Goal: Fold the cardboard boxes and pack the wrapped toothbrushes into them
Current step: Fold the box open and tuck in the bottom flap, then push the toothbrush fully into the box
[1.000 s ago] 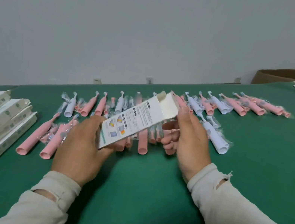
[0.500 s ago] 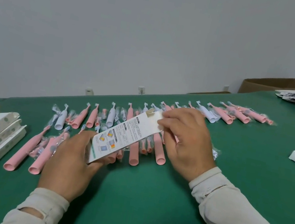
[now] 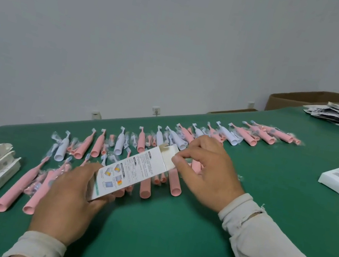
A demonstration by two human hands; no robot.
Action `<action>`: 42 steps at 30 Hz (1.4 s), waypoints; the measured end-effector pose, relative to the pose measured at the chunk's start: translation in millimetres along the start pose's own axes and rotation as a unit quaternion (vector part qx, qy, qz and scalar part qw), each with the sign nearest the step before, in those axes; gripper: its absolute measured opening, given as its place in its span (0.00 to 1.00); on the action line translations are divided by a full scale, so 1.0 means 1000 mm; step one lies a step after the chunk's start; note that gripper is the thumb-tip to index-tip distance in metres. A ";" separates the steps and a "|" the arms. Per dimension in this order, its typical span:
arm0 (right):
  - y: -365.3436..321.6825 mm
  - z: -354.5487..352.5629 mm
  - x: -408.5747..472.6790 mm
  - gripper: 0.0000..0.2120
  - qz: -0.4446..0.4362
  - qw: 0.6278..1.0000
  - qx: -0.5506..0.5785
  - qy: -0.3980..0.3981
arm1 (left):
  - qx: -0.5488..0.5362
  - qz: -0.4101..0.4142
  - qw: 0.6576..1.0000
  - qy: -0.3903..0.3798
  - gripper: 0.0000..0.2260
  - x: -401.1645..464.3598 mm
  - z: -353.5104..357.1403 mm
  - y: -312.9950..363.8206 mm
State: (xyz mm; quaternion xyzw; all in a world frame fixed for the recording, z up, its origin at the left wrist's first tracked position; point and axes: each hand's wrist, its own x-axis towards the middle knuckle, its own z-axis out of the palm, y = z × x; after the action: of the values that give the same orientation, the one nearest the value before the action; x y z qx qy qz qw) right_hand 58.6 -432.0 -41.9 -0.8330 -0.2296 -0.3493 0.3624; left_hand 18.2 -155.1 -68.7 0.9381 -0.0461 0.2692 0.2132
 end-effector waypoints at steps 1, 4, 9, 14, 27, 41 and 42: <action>0.000 -0.003 0.002 0.09 -0.038 0.999 -0.026 0.010 | 0.000 0.002 1.000 -0.005 0.23 0.000 0.000 0.000; -0.001 -0.006 0.004 0.07 -0.105 0.993 -0.047 -0.010 | 0.003 -0.006 1.000 -0.007 0.22 -0.001 0.002 0.002; 0.000 -0.003 -0.002 0.17 -0.001 0.987 0.056 -0.147 | 0.003 0.003 1.000 -0.014 0.22 -0.001 0.001 0.001; -0.002 -0.001 -0.005 0.27 0.095 0.960 0.170 -0.200 | -0.007 0.011 0.999 -0.033 0.22 -0.004 0.002 -0.003; 0.013 -0.006 0.007 0.17 0.174 0.927 0.327 -0.065 | 0.046 0.048 0.998 -0.003 0.30 0.021 -0.006 0.025; 0.080 -0.024 0.005 0.14 0.320 0.898 -0.237 -0.185 | 0.020 0.023 0.999 0.018 0.22 0.004 -0.007 0.017; 0.079 -0.024 0.006 0.14 0.321 0.893 -0.248 -0.193 | 0.014 0.023 0.999 0.019 0.22 0.004 -0.007 0.016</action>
State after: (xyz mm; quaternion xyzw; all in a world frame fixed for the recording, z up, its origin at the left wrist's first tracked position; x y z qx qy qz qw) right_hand 103.4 -499.5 -60.8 -0.9752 0.0792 -0.0916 0.1854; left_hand 14.8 -166.8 -55.6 0.9342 -0.0600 0.2926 0.1950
